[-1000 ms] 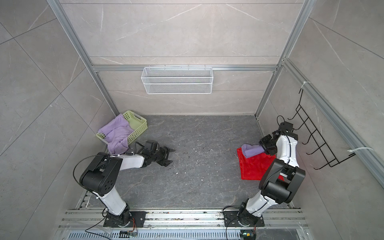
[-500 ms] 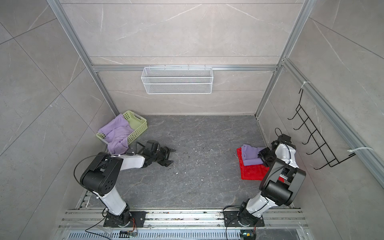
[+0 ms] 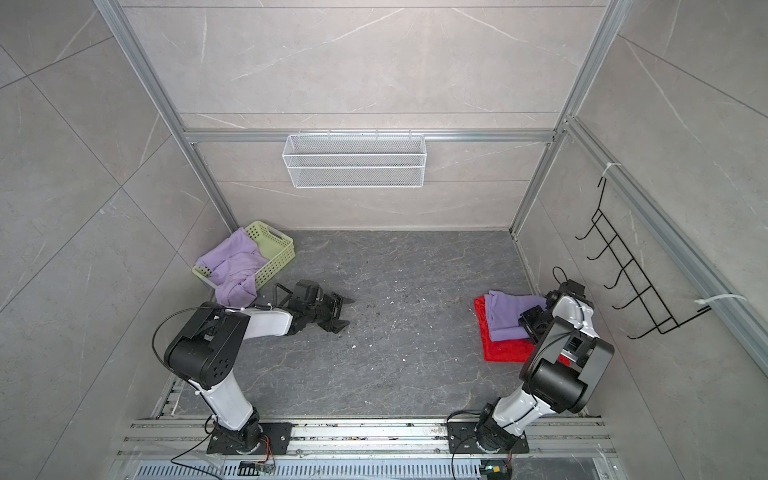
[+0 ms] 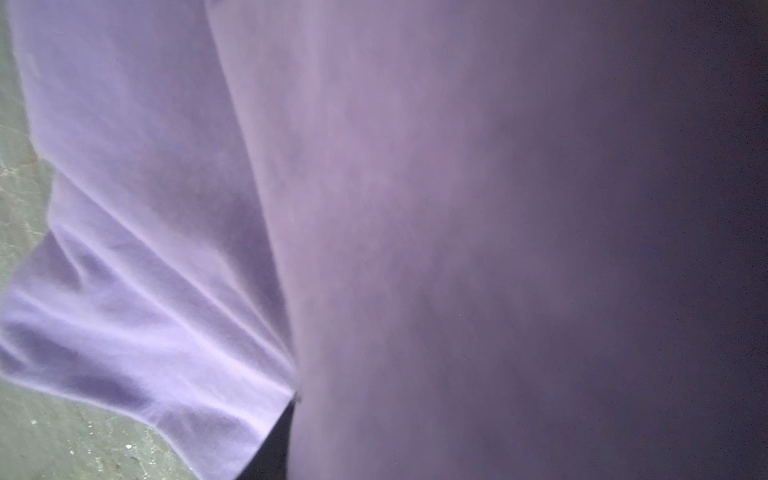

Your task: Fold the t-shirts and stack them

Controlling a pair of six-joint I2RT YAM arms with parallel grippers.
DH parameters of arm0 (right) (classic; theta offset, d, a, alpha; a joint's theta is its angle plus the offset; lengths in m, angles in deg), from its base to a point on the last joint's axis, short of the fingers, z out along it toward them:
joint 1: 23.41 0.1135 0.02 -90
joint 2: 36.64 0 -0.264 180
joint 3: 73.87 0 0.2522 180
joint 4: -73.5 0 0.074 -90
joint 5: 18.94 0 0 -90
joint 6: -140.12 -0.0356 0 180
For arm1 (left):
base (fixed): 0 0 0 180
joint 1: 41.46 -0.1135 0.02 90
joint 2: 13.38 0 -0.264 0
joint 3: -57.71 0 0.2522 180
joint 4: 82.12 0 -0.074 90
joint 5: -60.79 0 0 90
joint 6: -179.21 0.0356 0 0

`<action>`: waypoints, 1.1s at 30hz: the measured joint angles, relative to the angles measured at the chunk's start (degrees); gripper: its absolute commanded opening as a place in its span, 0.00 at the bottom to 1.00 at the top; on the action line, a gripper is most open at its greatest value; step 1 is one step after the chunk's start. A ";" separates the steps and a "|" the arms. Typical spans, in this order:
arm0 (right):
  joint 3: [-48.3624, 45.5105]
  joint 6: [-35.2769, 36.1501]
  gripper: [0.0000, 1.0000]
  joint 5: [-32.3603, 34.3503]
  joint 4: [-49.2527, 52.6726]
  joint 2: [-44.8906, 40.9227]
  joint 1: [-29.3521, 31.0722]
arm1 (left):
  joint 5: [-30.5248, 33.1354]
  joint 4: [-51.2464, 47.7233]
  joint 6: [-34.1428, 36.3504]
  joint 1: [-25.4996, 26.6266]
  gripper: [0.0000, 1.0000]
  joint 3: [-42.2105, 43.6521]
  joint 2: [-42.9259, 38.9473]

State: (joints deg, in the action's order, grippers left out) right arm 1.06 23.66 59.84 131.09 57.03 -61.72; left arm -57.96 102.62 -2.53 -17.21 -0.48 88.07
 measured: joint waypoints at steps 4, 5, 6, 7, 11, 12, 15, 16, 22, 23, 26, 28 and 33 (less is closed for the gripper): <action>-0.98 0.26 0.48 0.57 -0.17 -1.62 -0.26 | -0.22 -0.09 0.00 0.00 0.76 -1.03 0.83; -0.96 0.39 0.48 0.98 0.00 -2.60 -0.26 | -0.39 -0.09 -0.02 0.00 0.76 -1.42 1.20; -0.94 0.37 0.48 1.38 0.22 -3.93 -0.24 | -0.46 -0.09 0.00 0.00 0.75 -1.86 1.55; -0.85 0.37 0.49 1.70 0.55 -5.07 -0.24 | -0.48 -0.11 0.00 0.00 0.76 -2.25 1.86; 0.96 0.42 0.59 4.37 3.43 -9.92 -0.26 | -0.52 -0.26 0.00 0.00 0.76 -2.99 2.34; 1.44 0.59 0.60 5.01 4.09 -10.64 -0.24 | -0.52 -0.31 0.00 0.00 0.76 -3.02 2.36; 2.32 0.79 0.63 7.39 5.95 -11.69 -0.31 | -0.81 -0.31 0.02 0.00 0.75 -3.04 2.43; 2.34 0.79 0.67 8.44 6.47 -11.74 -0.31 | -0.90 -0.31 0.02 0.00 0.76 -3.04 2.43; 2.14 0.52 0.82 11.93 8.68 -11.45 -0.57 | -0.98 -0.33 0.02 0.00 0.76 -3.04 2.43; 2.05 0.52 0.80 12.13 8.83 -11.30 -0.59 | -0.98 -0.33 0.02 0.00 0.76 -3.04 2.43; 1.29 0.07 0.78 12.37 8.83 -11.41 -0.66 | -0.96 -0.33 0.02 0.00 0.75 -3.02 2.43; 0.79 -0.72 0.74 12.37 9.03 -11.98 -0.68 | -0.96 -0.33 0.02 0.00 0.75 -3.02 2.43; 0.55 -2.45 0.68 12.04 10.23 -18.01 -0.68 | -1.03 -0.33 0.02 0.00 0.75 -3.02 2.45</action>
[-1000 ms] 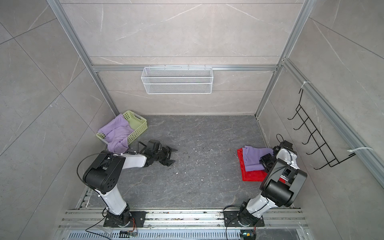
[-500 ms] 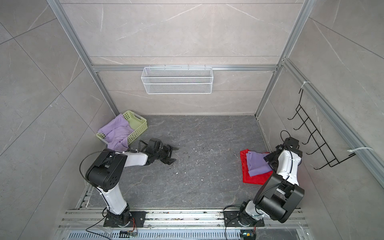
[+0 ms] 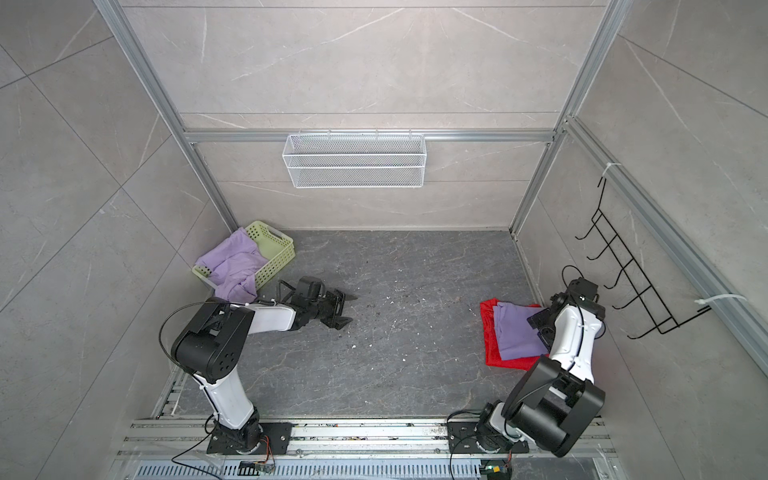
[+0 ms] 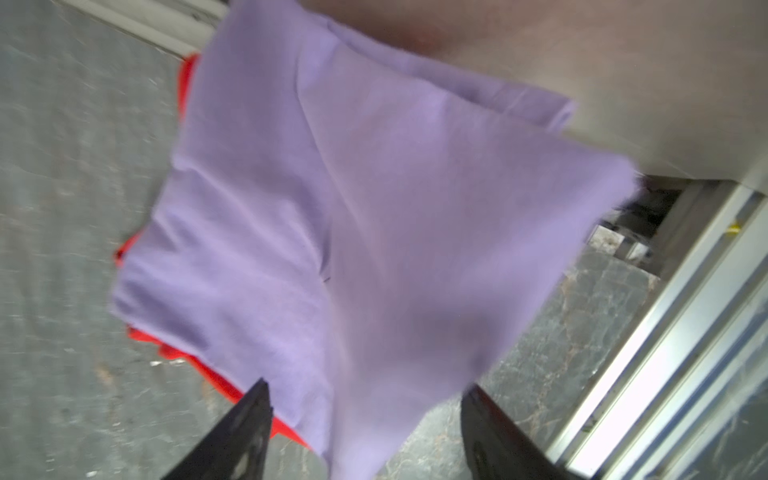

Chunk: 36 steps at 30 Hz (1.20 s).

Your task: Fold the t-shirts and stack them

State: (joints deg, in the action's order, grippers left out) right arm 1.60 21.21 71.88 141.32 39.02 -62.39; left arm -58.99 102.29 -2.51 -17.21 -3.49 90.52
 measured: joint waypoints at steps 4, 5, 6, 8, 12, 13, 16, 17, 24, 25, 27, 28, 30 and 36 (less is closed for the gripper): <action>0.11 -1.29 0.59 -0.13 1.49 -7.32 0.00 | -0.48 0.04 0.00 0.00 0.76 -0.37 0.46; 0.17 -1.46 0.56 -0.11 1.68 -8.74 0.00 | -0.57 0.04 0.00 0.00 0.76 -0.63 0.68; 0.17 -1.51 0.51 -0.11 1.66 -9.57 0.00 | -0.63 0.04 0.00 0.00 0.76 -0.94 0.94; 0.15 -1.75 0.42 -0.20 1.55 -9.49 0.00 | -0.85 0.04 0.00 0.00 0.75 -1.60 1.49; -2.67 -2.03 0.35 -1.49 -1.95 -4.96 -0.04 | -0.85 0.04 0.00 0.00 0.76 -2.25 1.92; -3.85 -2.23 0.33 -1.81 -2.84 -3.96 -0.04 | -0.85 0.04 0.00 0.00 0.76 -2.25 1.92; -7.74 -2.91 0.31 -3.58 -5.60 -1.36 -0.04 | -0.85 0.04 0.00 0.00 0.76 -2.25 1.92; -9.01 -3.26 0.30 -4.28 -6.58 -0.83 -0.04 | -0.85 0.07 0.00 0.00 0.76 -2.25 1.92; -18.29 -7.19 0.30 -8.33 -14.10 1.60 -0.04 | -0.74 0.24 0.15 -0.15 0.76 -2.21 1.90; -19.28 -7.61 0.30 -8.76 -15.41 2.34 -0.04 | -0.76 0.15 0.39 -0.24 0.76 -2.25 1.90; -20.15 -8.55 0.30 -9.66 -17.66 4.00 -0.07 | -0.72 -1.55 1.60 -0.52 0.76 -3.26 1.88; -20.15 -8.72 0.30 -9.94 -18.36 4.48 -0.07 | -0.63 -2.93 2.64 -0.70 0.76 -4.22 1.81; -20.09 -9.31 0.31 -11.08 -19.89 5.35 -0.04 | -0.28 -6.49 5.29 -0.96 0.76 -6.99 1.33; -16.76 -9.84 0.34 -12.87 -22.86 9.44 1.22 | 4.20 -19.96 17.59 -1.49 0.77 -15.82 -6.01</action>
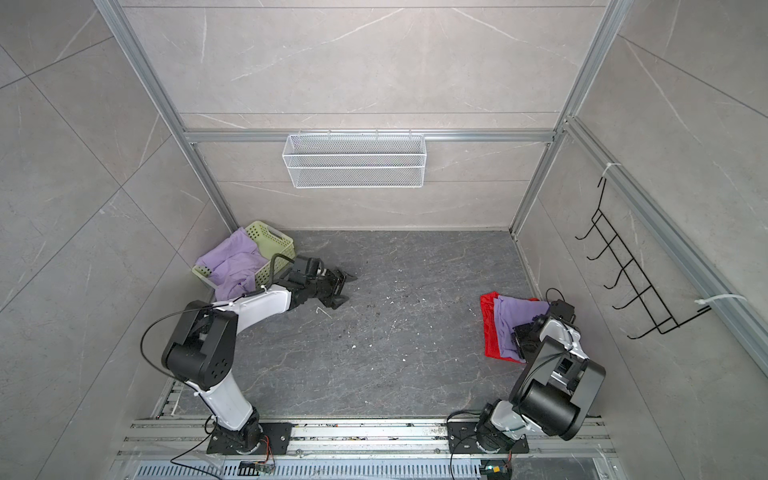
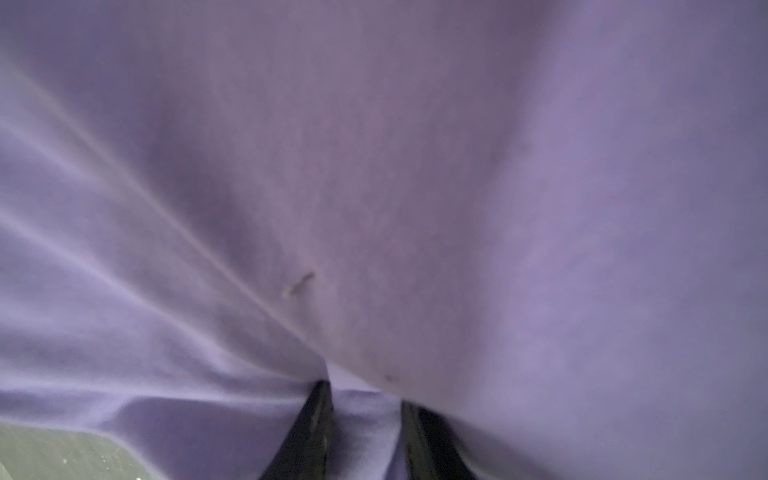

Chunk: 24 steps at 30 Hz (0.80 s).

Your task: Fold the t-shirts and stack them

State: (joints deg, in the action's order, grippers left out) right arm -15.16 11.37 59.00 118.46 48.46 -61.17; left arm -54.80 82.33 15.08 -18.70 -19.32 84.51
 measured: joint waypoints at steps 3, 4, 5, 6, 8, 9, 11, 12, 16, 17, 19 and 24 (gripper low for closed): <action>1.88 0.87 0.40 0.07 0.57 0.74 0.33 | 4.63 -6.91 6.19 -0.44 0.77 -3.06 -5.68; 2.64 1.27 0.43 0.13 1.22 0.74 0.42 | 6.10 -8.76 7.80 -0.68 0.77 -3.72 -7.28; 3.78 1.66 0.48 0.31 2.05 0.50 0.57 | 7.72 -10.97 9.66 -1.09 0.77 -4.31 -9.29; 4.72 2.25 0.54 0.50 2.51 -0.04 0.85 | 9.35 -12.63 11.15 -1.66 0.77 -4.63 -10.93; 7.06 3.15 0.63 1.44 3.76 -2.27 2.19 | 12.59 -15.96 14.03 -3.28 0.78 -4.98 -13.90; 8.63 3.48 0.66 2.10 4.31 -3.96 3.37 | 14.49 -17.62 15.56 -4.35 0.79 -5.18 -15.13; 11.87 3.80 0.70 2.86 4.87 -6.62 6.14 | 17.46 -20.44 18.16 -6.54 0.80 -5.55 -16.63; 14.01 3.91 0.72 3.43 4.98 -7.67 8.22 | 18.82 -21.70 19.52 -7.58 0.81 -5.81 -17.11; 20.65 4.04 0.84 5.62 4.52 -8.35 17.94 | 25.49 -26.12 25.86 -10.56 0.90 -7.17 -18.29; 21.68 4.35 0.98 6.23 3.89 -8.28 21.11 | 27.34 -26.77 27.91 -10.91 0.93 -7.28 -18.86; 22.71 4.81 0.99 7.21 2.34 -8.17 26.84 | 30.93 -27.34 32.00 -11.23 0.99 -7.23 -20.35; 24.26 7.76 0.99 11.45 -2.38 -6.93 38.66 | 38.21 -21.94 42.49 -12.98 1.00 -1.66 -27.76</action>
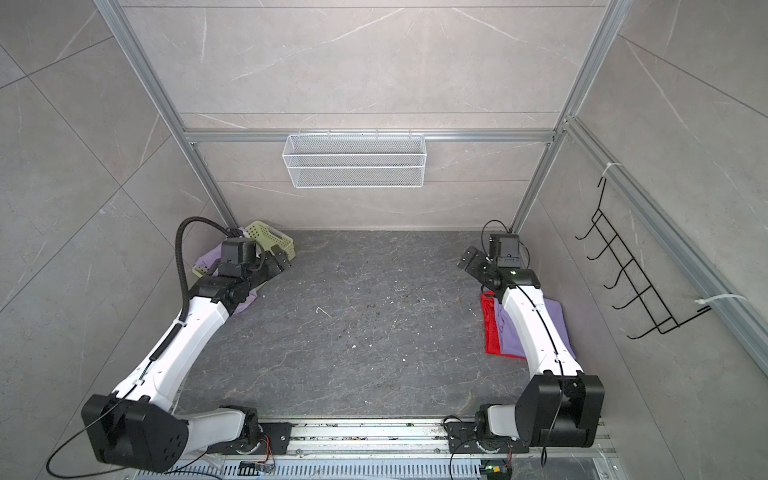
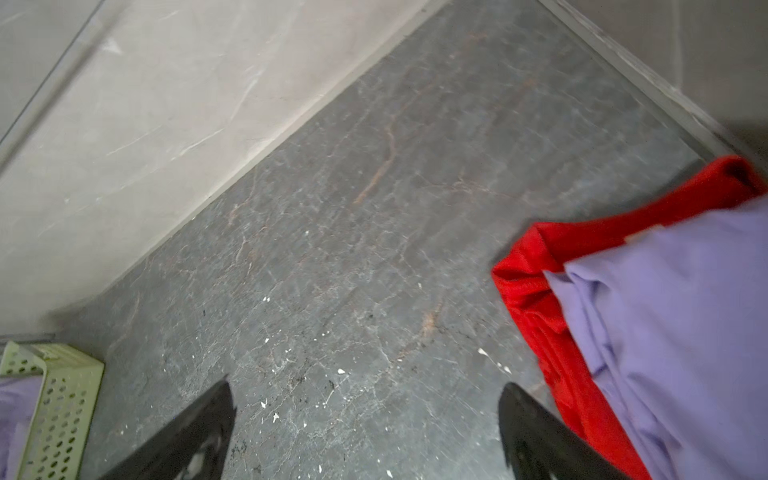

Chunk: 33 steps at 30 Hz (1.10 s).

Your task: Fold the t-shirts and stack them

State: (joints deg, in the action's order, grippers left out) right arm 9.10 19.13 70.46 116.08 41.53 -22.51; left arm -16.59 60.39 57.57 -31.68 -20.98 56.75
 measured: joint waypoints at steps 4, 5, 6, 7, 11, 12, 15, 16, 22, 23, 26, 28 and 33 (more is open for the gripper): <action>-0.20 3.72 0.99 7.04 -3.76 -0.07 8.15 | 3.76 9.31 7.52 -2.16 1.00 10.38 -4.92; -0.87 4.61 0.99 9.55 -5.20 -0.28 10.62 | 4.28 12.31 9.49 -2.73 1.00 13.60 -5.64; -1.77 5.27 0.99 11.74 -6.21 -0.66 12.79 | 4.92 15.45 11.72 -3.13 1.00 17.00 -6.21; -2.78 5.49 0.99 13.57 -6.88 -1.05 14.56 | 5.35 18.29 13.62 -3.39 1.00 20.00 -6.62; -6.88 5.07 0.99 19.39 -7.65 -2.67 17.25 | 6.86 27.76 20.76 -4.48 1.00 31.82 -7.30; -8.13 4.85 0.99 20.72 -8.11 -3.37 17.25 | 6.93 29.07 21.75 -4.79 1.00 33.79 -7.28; -12.59 4.68 0.99 23.61 -10.27 -6.93 17.38 | 7.78 34.40 23.58 -5.33 1.00 38.10 -6.88; -14.14 4.98 0.99 24.33 -11.61 -8.37 17.44 | 8.26 36.65 23.96 -5.40 1.00 39.45 -6.49; -22.03 9.90 0.99 28.65 -20.90 -16.33 17.64 | 9.88 50.42 26.29 -5.66 1.00 45.68 -0.46; -22.51 10.75 0.99 29.22 -21.68 -16.72 17.64 | 9.94 52.57 26.71 -5.73 1.00 46.03 1.09; -22.73 13.18 0.99 30.53 -21.75 -16.76 17.64 | 9.81 59.08 27.71 -6.19 1.00 46.27 6.08; -22.88 14.45 0.99 31.82 -21.84 -16.92 17.64 | 9.77 63.56 28.44 -6.36 1.00 46.34 9.81; -29.03 20.57 0.99 34.82 -26.47 -19.87 17.73 | 5.95 65.53 28.87 -8.94 1.00 45.16 14.56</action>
State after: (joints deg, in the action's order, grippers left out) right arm -19.93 39.70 105.28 89.61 21.67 -4.78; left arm -10.64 125.92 86.45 -40.62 24.18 71.31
